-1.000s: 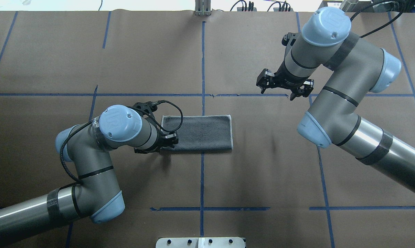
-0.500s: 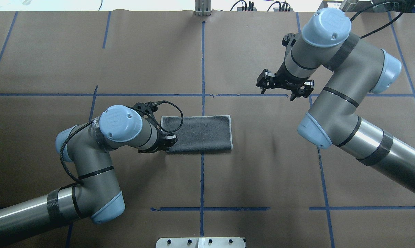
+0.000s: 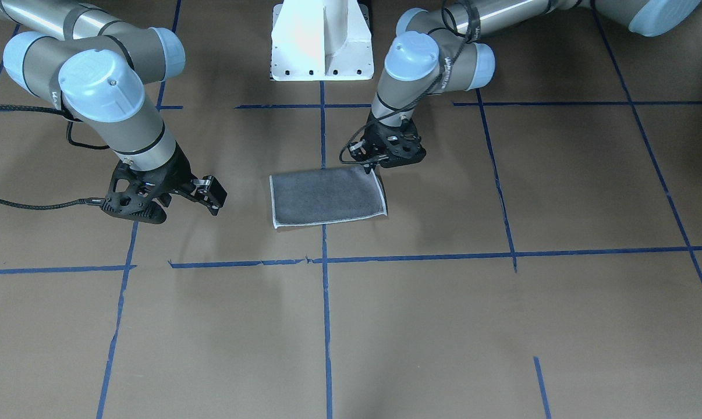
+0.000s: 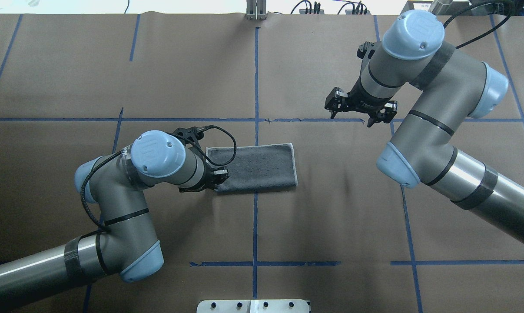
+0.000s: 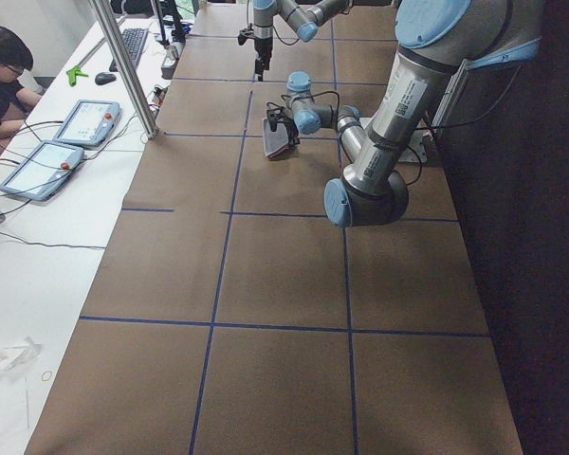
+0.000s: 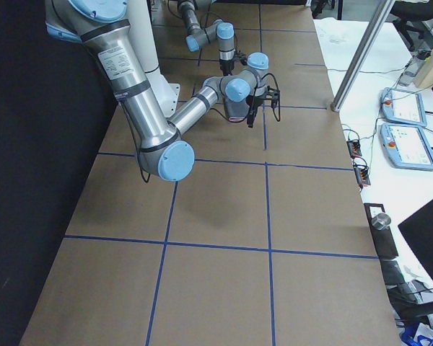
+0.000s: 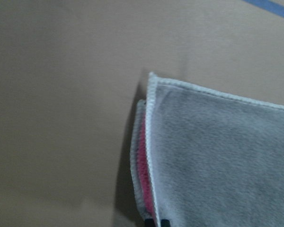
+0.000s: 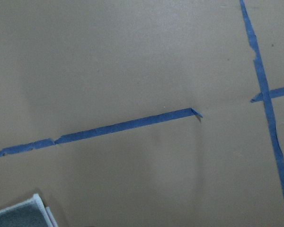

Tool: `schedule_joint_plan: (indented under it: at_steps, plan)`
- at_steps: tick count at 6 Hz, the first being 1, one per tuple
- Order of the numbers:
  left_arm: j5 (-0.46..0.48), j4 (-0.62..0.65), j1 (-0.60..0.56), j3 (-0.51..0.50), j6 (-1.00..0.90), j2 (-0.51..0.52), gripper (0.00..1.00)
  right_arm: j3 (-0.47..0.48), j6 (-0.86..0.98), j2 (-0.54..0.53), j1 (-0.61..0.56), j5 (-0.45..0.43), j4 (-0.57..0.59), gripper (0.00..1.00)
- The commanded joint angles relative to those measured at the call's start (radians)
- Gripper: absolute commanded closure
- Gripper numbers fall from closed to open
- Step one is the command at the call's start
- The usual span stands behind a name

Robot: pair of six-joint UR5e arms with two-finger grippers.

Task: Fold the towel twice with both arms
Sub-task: 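Fold the held end over toward the other end with the left gripper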

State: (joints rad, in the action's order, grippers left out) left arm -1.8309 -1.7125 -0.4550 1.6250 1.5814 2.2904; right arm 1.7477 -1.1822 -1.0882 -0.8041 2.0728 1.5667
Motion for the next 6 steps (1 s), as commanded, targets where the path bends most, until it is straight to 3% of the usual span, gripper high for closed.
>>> schedule_joint_plan:
  at_steps: [1,2,4,5,6]
  plan:
    - [0.012,0.067,0.004,-0.181,0.043,0.225,1.00,0.012,0.100,-0.053,-0.035,0.019,-0.005,0.00]
    - [0.059,0.051,0.006,-0.367,0.045,0.362,1.00,0.012,0.174,-0.083,-0.068,0.059,-0.007,0.00]
    - [0.059,0.044,0.010,-0.483,0.037,0.441,1.00,0.009,0.226,-0.104,-0.104,0.075,-0.005,0.00]
    - [0.059,0.015,0.010,-0.520,0.038,0.457,0.59,0.009,0.228,-0.105,-0.104,0.075,-0.005,0.00]
    - [0.059,0.004,0.009,-0.524,0.037,0.457,0.01,0.009,0.228,-0.105,-0.104,0.075,-0.007,0.00]
